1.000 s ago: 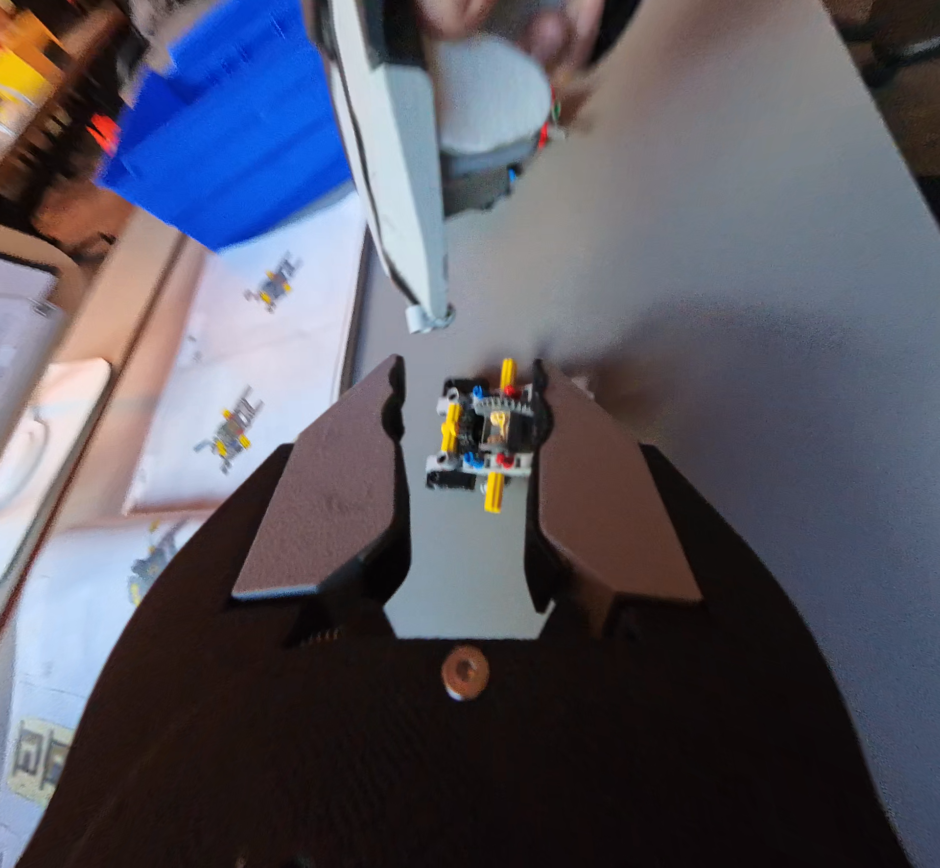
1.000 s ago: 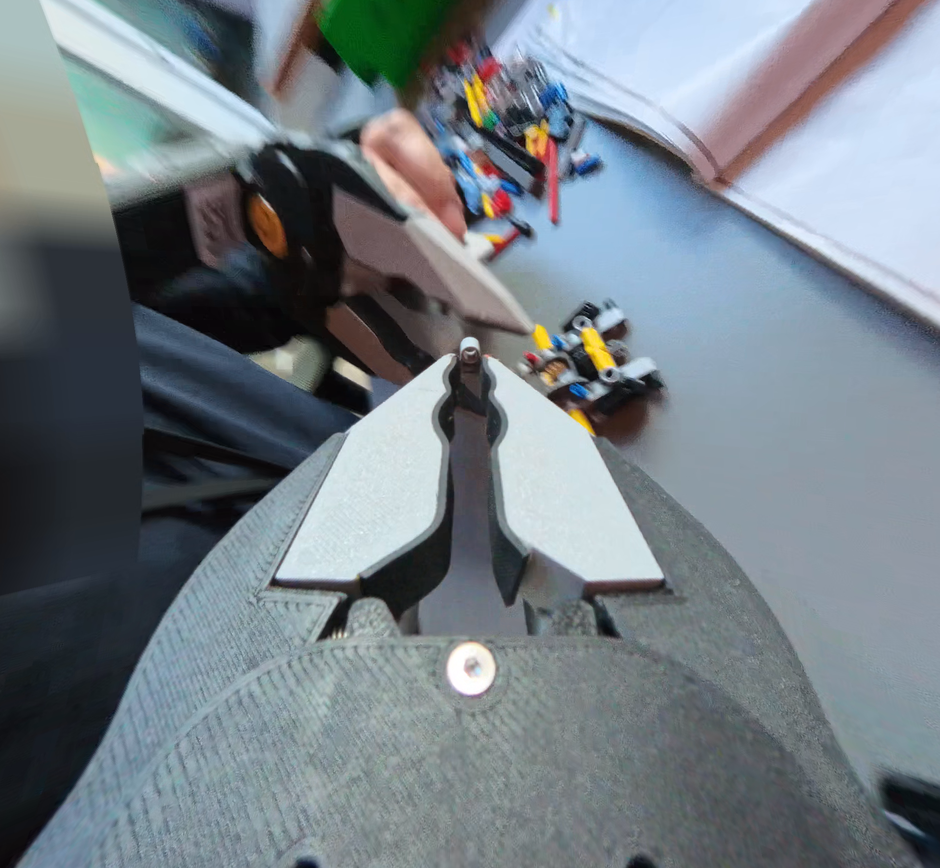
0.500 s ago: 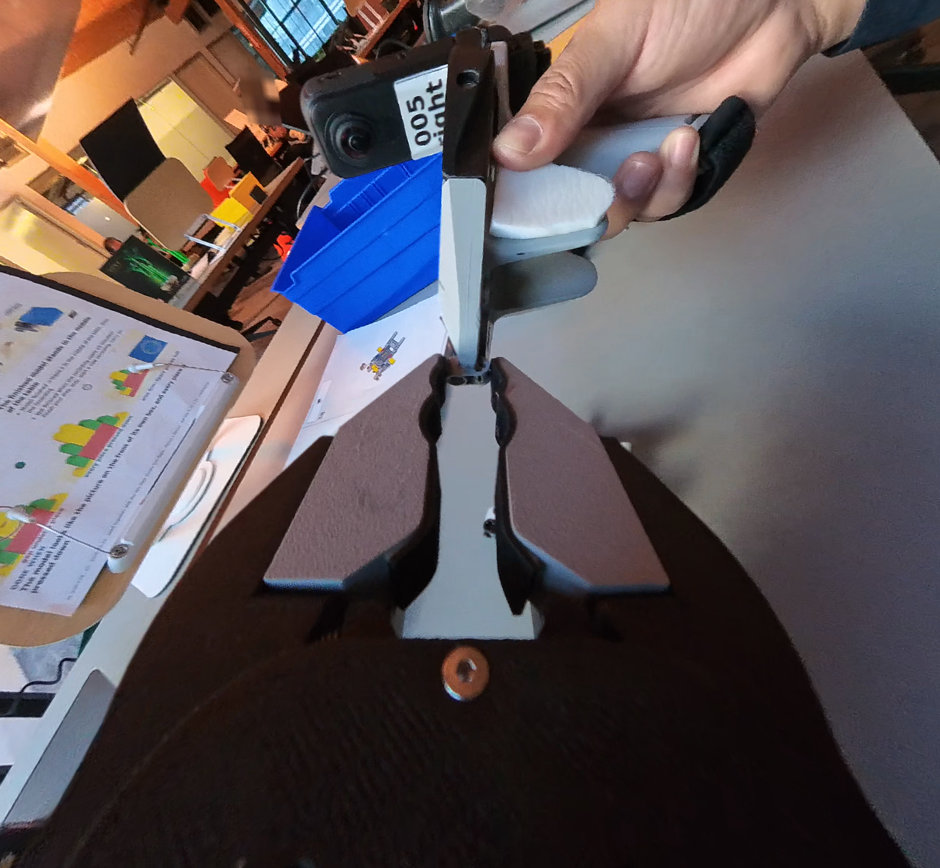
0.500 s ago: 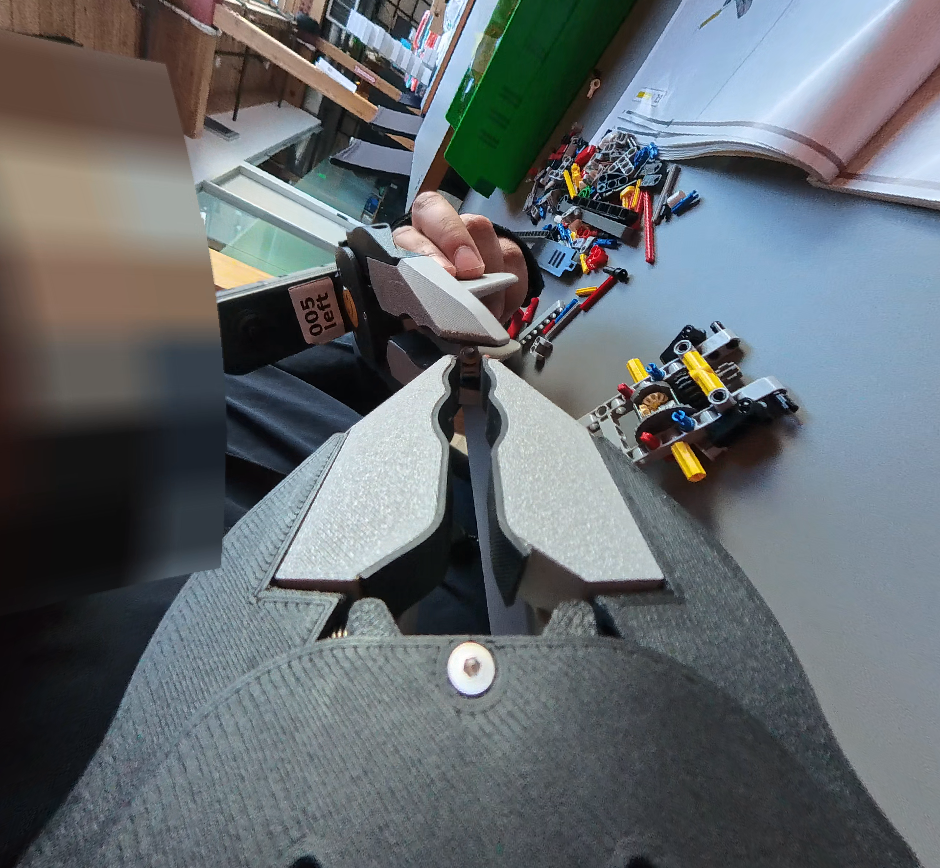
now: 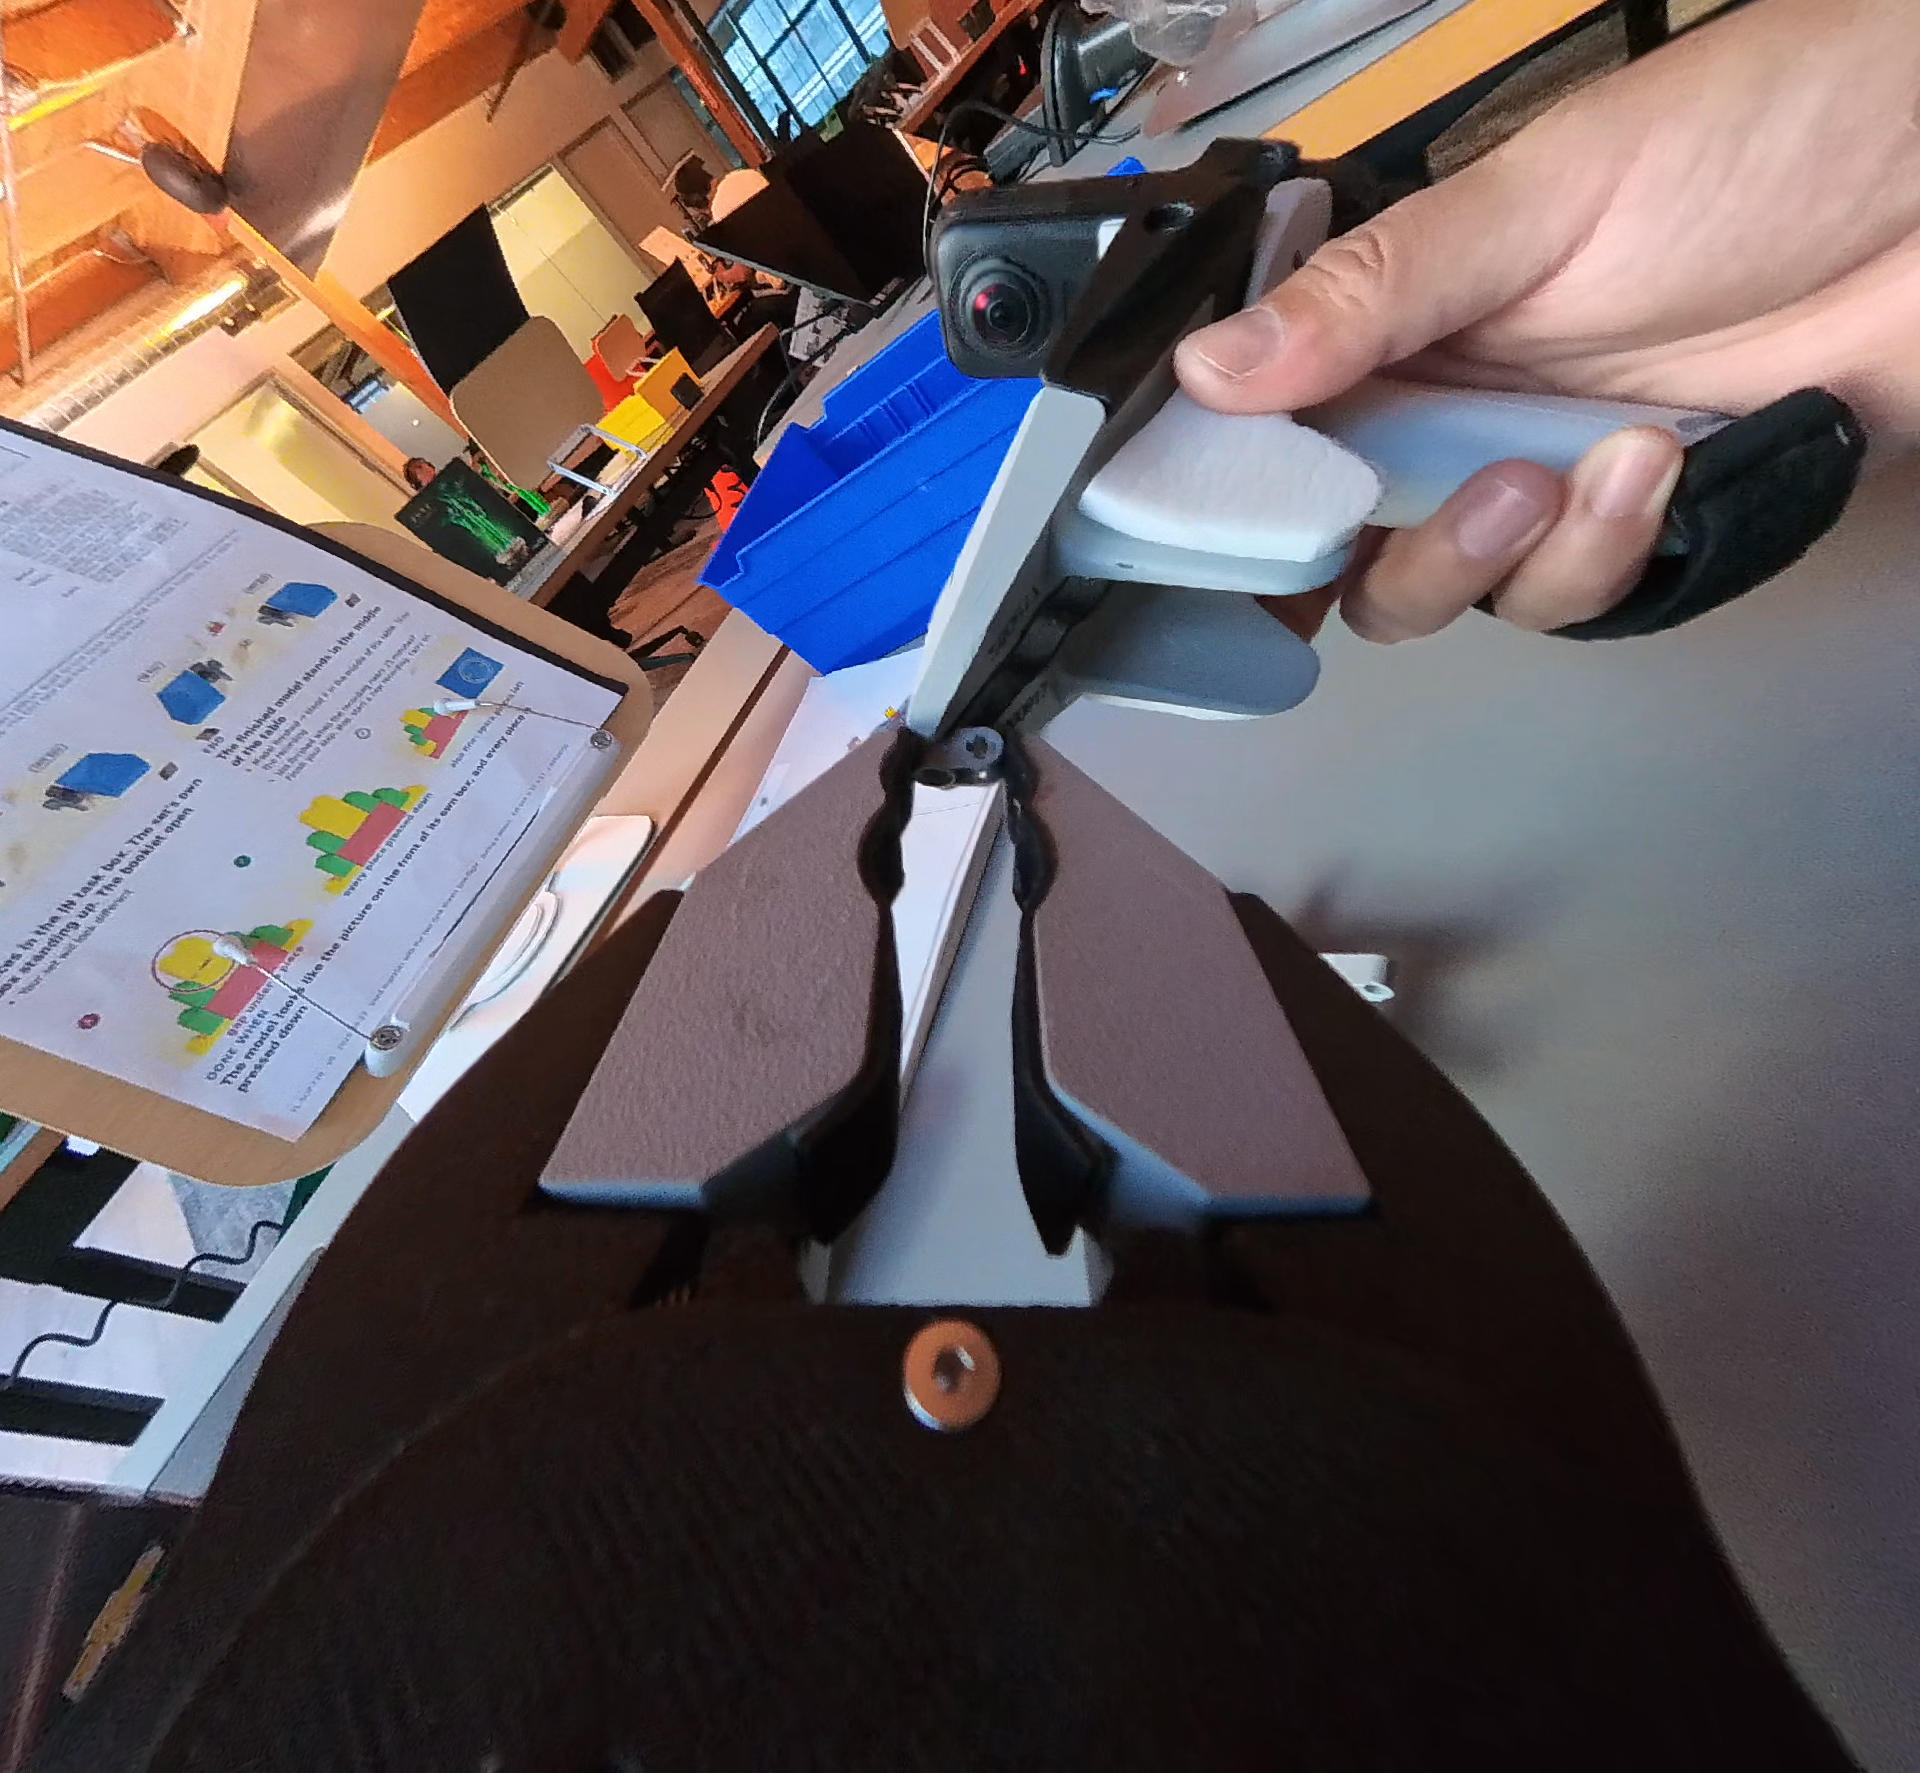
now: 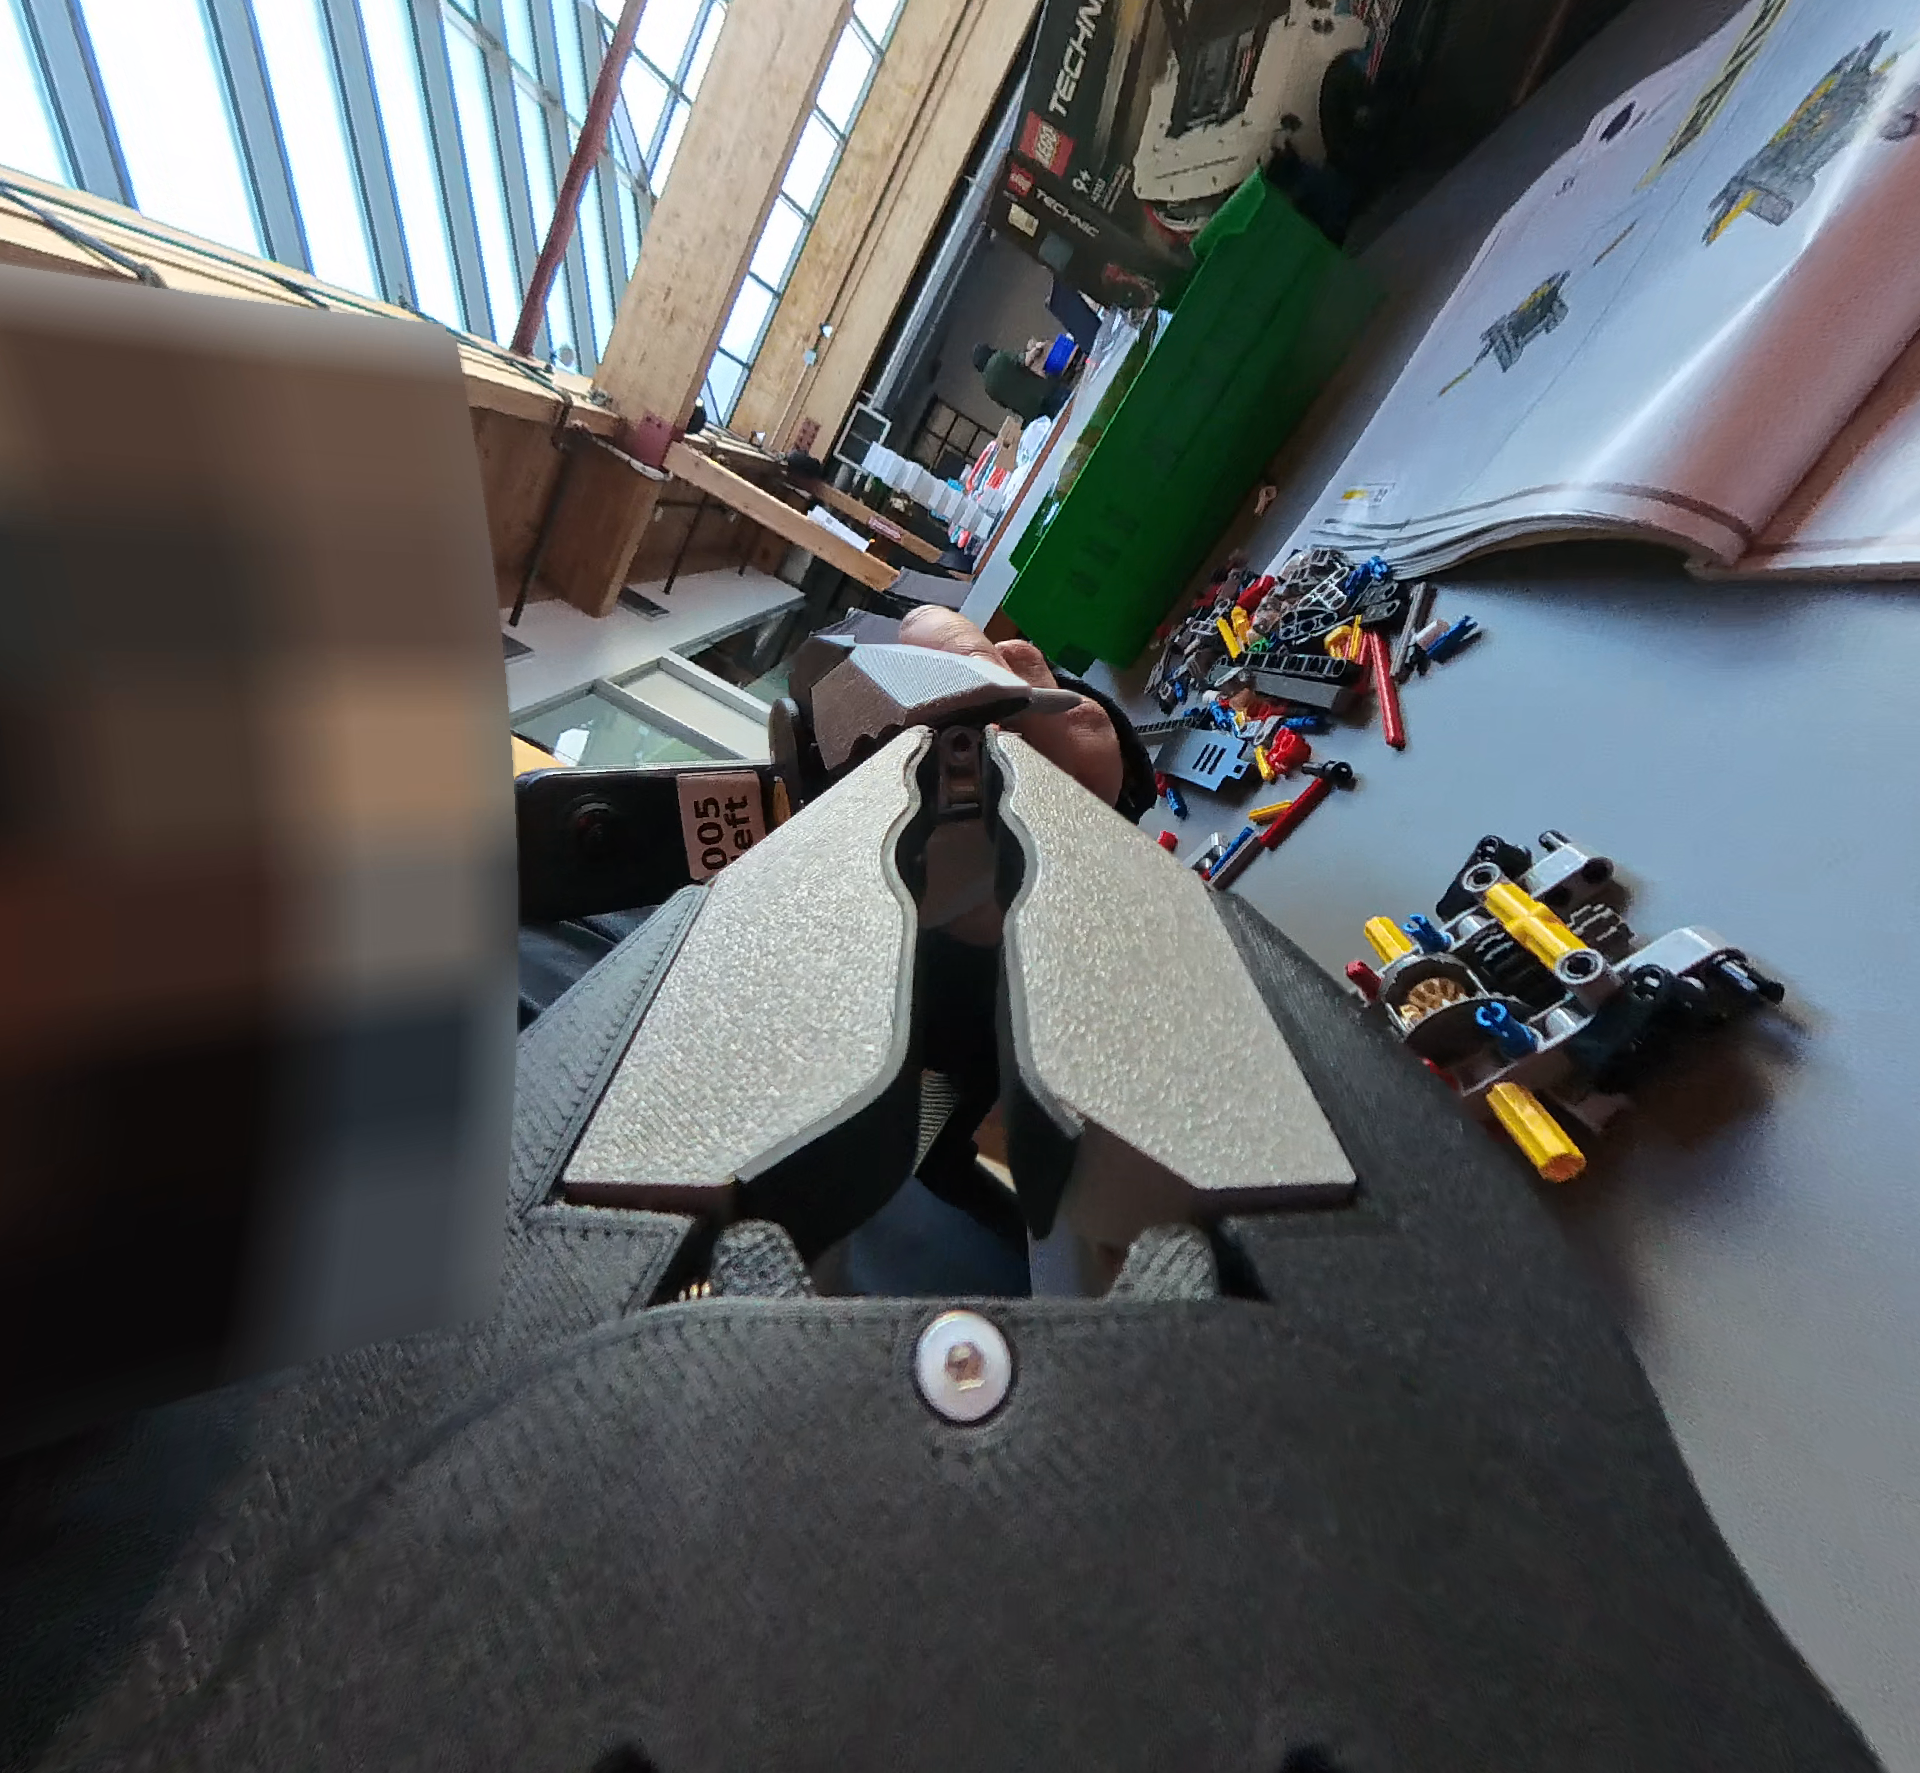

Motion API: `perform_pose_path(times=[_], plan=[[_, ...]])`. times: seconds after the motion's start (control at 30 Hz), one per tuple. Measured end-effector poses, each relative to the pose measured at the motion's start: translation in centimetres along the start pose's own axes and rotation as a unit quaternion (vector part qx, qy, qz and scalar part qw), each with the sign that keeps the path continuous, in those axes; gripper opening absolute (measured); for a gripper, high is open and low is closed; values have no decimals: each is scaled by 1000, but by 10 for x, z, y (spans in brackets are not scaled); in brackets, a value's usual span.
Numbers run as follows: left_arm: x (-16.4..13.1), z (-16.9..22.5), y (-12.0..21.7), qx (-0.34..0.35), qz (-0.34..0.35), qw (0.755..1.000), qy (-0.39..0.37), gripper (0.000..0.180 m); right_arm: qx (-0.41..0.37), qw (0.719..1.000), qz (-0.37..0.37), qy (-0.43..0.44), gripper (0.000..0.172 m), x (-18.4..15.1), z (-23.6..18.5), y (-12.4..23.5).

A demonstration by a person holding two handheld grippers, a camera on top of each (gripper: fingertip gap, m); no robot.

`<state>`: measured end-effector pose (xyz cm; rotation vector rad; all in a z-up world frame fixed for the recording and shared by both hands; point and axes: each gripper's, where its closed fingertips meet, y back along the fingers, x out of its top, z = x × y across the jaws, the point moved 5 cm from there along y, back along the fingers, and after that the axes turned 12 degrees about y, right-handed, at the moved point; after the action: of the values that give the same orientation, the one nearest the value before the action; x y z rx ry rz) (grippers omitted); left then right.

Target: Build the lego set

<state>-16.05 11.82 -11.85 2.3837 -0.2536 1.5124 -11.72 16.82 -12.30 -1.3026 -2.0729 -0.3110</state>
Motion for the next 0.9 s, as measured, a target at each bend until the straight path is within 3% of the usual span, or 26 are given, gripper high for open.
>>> perform_pose_path(times=[0.9], plan=[[4, 6, 3, 6, 22, 999, -30, 13, 0, 999, -28, 46, 5, -2, -8, 3]])
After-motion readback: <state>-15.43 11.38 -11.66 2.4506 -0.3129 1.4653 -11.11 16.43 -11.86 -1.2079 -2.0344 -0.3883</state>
